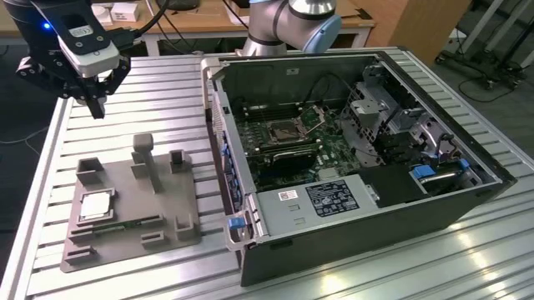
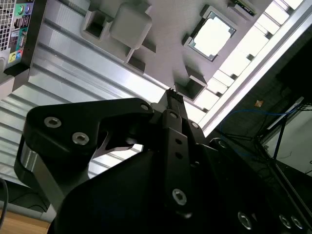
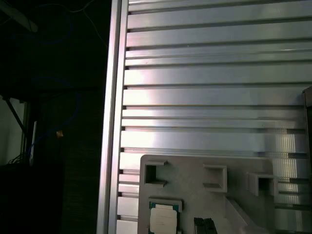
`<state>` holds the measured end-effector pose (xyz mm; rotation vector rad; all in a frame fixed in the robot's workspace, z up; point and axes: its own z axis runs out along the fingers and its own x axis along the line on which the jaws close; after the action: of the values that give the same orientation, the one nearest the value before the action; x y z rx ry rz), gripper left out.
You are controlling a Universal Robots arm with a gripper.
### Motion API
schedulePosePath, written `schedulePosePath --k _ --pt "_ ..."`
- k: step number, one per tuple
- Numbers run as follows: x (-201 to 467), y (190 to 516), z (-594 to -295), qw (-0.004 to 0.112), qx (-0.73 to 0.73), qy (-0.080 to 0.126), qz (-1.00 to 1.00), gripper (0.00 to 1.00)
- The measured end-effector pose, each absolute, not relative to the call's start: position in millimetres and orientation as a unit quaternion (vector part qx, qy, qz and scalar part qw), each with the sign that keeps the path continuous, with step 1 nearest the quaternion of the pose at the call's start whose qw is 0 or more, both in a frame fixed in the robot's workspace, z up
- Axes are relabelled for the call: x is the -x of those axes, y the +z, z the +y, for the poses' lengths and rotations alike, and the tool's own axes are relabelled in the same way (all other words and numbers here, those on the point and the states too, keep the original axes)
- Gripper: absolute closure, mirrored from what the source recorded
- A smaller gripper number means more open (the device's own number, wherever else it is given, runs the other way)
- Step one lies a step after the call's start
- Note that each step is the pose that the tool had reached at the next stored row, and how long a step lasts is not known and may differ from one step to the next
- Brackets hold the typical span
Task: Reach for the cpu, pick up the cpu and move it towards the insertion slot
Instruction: 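Reach for the cpu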
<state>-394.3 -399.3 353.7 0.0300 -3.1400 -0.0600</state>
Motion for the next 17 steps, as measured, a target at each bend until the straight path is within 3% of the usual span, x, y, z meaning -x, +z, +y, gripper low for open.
schedulePosePath --k 17 --pt "403.5 353.6 -399.9 0.000 -0.010 -0.019 -1.000 0.89"
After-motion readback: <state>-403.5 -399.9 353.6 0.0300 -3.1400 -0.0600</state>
